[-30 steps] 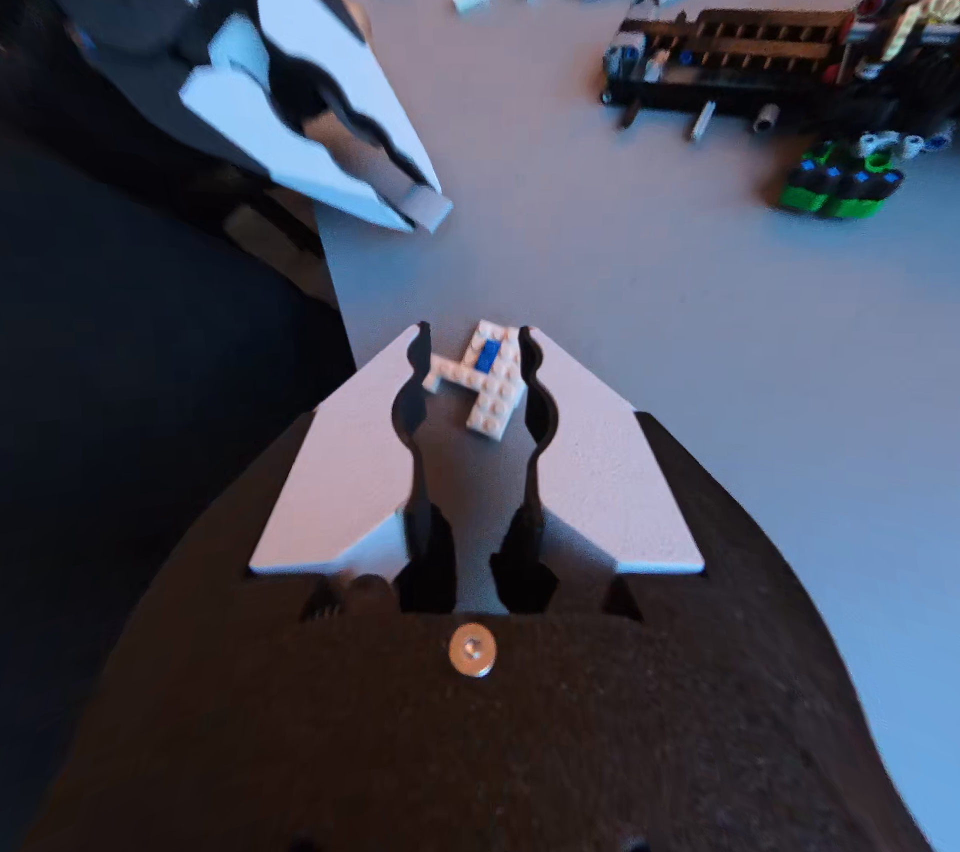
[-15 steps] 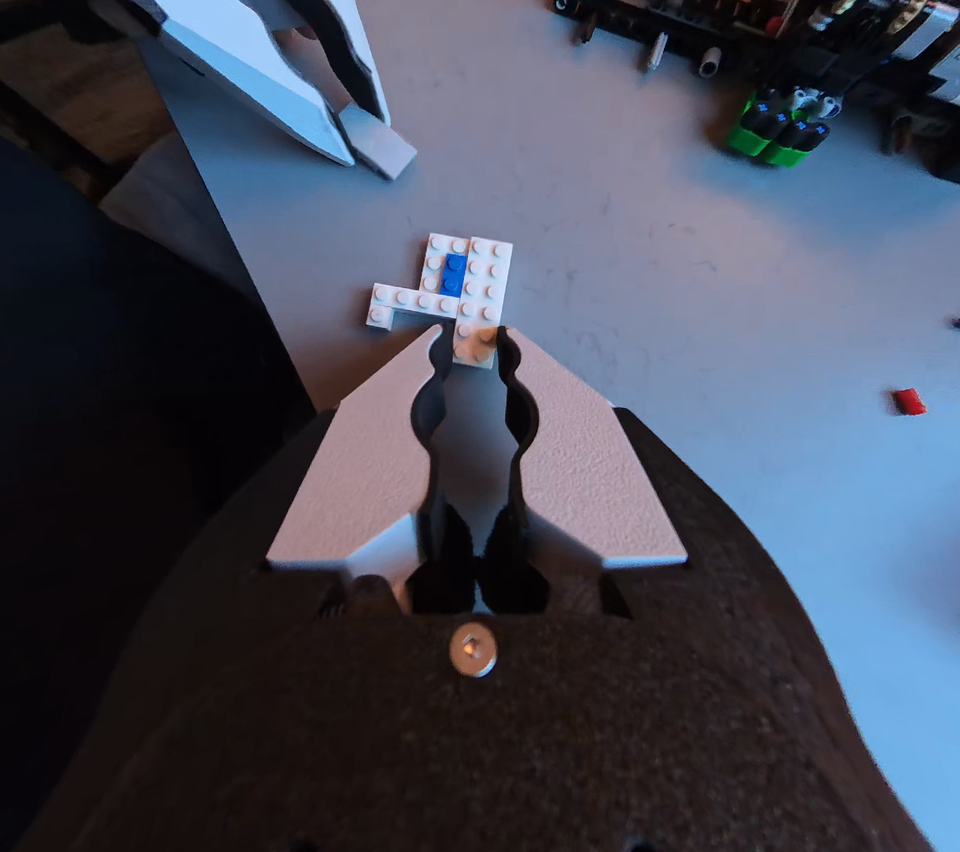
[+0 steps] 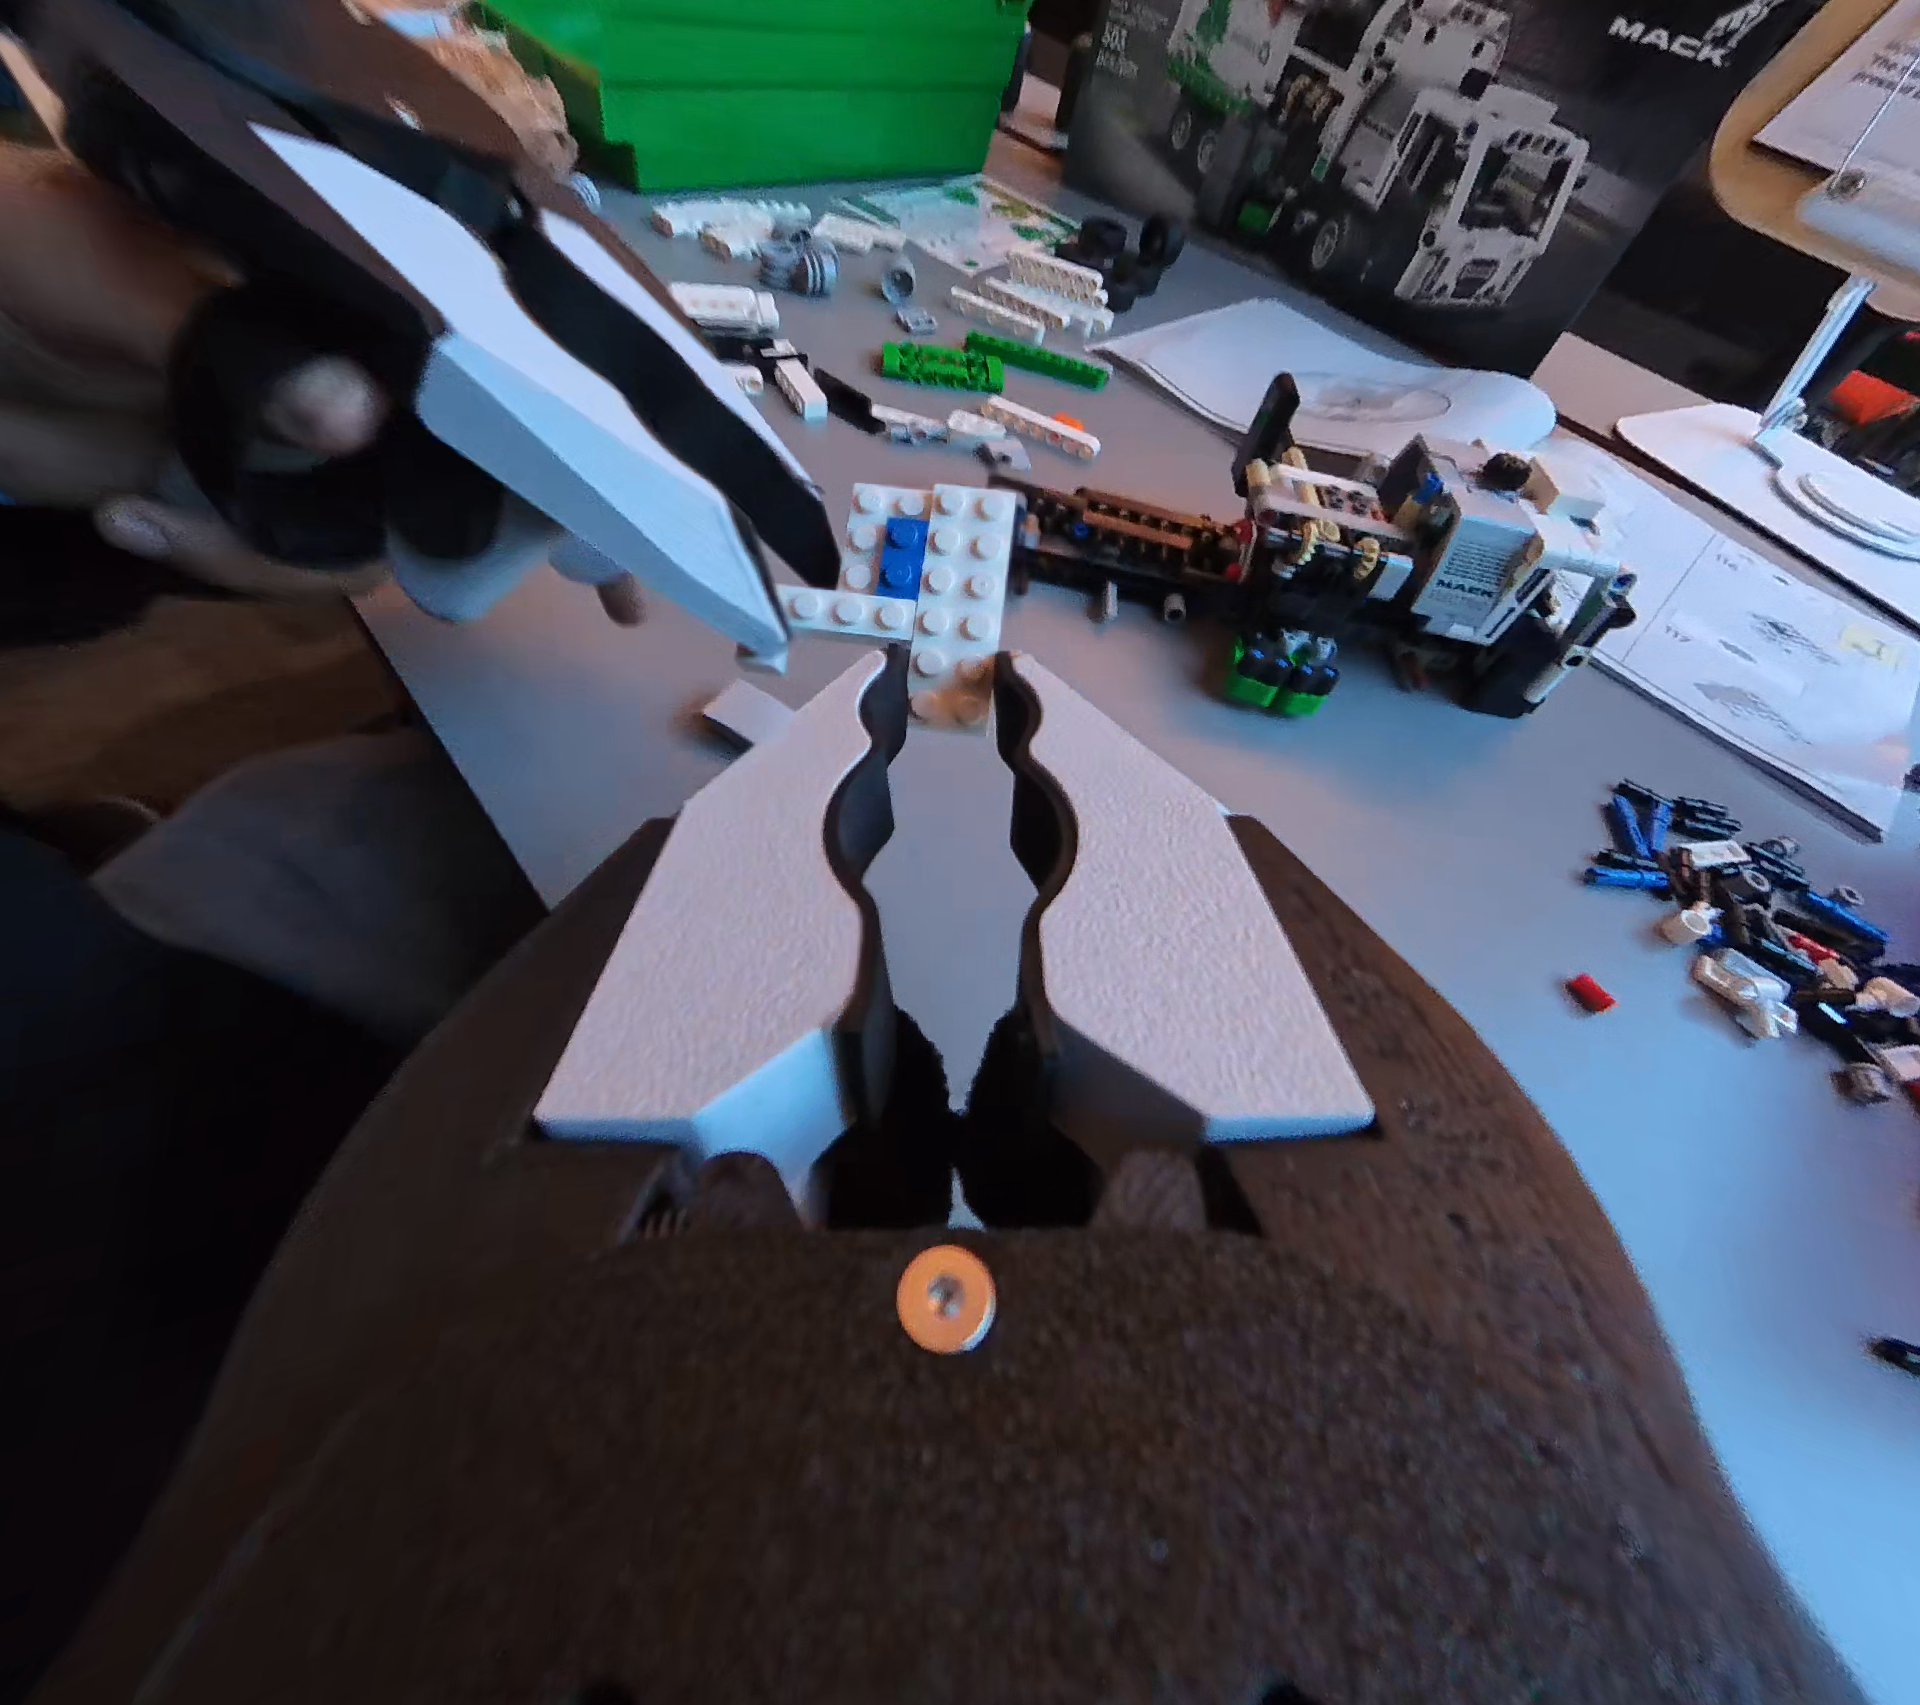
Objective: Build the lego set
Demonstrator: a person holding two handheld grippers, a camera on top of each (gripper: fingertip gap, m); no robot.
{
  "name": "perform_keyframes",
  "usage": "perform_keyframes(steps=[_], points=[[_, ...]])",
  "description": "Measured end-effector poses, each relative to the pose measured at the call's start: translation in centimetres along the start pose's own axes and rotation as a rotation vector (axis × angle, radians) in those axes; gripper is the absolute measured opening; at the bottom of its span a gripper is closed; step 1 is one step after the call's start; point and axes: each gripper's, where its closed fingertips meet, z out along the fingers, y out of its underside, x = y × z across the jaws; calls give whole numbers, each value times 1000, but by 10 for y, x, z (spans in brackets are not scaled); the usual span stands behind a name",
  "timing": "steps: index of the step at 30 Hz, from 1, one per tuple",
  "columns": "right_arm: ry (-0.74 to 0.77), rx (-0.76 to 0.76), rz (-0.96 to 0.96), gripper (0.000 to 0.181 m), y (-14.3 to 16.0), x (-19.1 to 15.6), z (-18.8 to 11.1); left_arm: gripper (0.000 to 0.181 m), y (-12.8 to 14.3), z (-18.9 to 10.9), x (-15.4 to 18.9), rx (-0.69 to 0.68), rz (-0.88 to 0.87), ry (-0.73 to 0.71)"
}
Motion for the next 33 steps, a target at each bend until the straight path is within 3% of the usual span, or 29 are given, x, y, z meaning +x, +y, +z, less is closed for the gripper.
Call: perform_keyframes(steps=[5,9,12,17,28,30,33], points=[[-104,18,57,16,0,-9,-2,7,0,-4,2,24,-125,154],[-406,-15,132,23,2,-20,-9,7,-1,-14,2,-27,-84,273],[-599,41,271,24,-13,-19,-13,7,-2,-20,12,-66,-29,368],[-855,105,417,15,-26,-31,-16,7,0,-16,25,-105,42,420],[-870,132,489,7,-22,-28,-18,7,3,-12,22,-77,68,398],[-831,125,495,7,-21,-23,-14,8,2,-16,10,-69,119,312],[-728,100,471,7,-14,-7,-9,26,17,-22,-27,-158,265,41]])
